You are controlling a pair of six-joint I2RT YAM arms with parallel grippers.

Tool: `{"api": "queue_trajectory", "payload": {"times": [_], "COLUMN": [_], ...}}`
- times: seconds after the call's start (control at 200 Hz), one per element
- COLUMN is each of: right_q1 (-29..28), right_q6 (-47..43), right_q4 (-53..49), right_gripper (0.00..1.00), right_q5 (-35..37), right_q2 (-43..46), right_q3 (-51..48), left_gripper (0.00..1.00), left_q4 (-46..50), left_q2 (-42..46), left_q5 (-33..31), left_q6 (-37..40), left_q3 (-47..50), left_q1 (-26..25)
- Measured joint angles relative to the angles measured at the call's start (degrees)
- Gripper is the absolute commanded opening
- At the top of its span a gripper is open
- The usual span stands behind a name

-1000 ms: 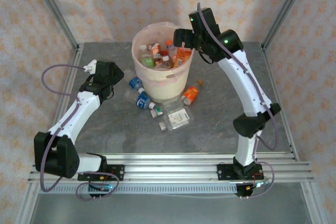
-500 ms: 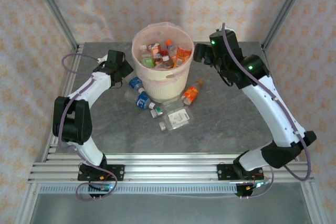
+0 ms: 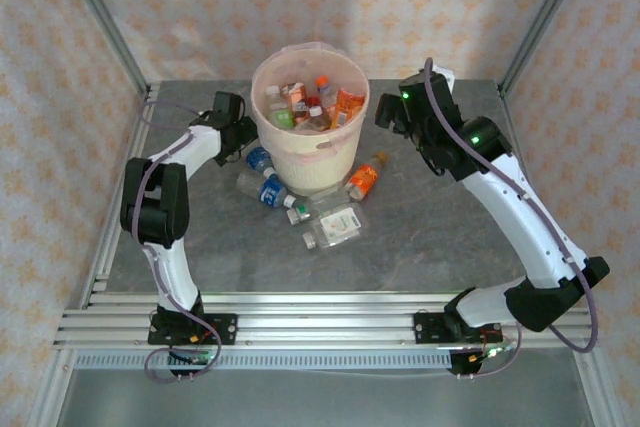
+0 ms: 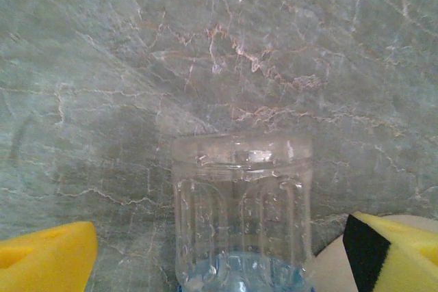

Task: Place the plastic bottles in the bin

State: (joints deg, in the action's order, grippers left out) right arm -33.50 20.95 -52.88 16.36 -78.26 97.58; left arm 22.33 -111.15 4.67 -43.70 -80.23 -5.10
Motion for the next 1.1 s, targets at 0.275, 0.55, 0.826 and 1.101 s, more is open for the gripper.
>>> {"api": "queue_trajectory", "payload": {"times": [0.275, 0.55, 0.826, 1.101], "right_q1": [0.0, -0.1, -0.1, -0.1], "right_q6": [0.1, 0.3, 0.3, 0.3], "right_q4": [0.8, 1.5, 1.5, 1.5], "right_gripper": [0.99, 0.99, 0.99, 0.99], "right_q5": [-0.1, -0.1, -0.1, 0.0], "right_q2": [0.0, -0.5, -0.7, -0.8], "right_q3": [0.0, 0.0, 0.0, 0.0], "left_gripper": [0.93, 0.89, 0.77, 0.63], "left_q4": [-0.7, -1.5, -2.2, -3.3], "left_q2": [-3.7, -5.8, -8.1, -8.3], "left_q5": [3.7, 4.4, 4.7, 4.9], "left_q6": [-1.0, -1.5, -2.9, -3.2], "left_q3": [-0.3, -2.0, -3.5, -5.2], "left_q1": [0.0, 0.0, 0.6, 1.2]}}
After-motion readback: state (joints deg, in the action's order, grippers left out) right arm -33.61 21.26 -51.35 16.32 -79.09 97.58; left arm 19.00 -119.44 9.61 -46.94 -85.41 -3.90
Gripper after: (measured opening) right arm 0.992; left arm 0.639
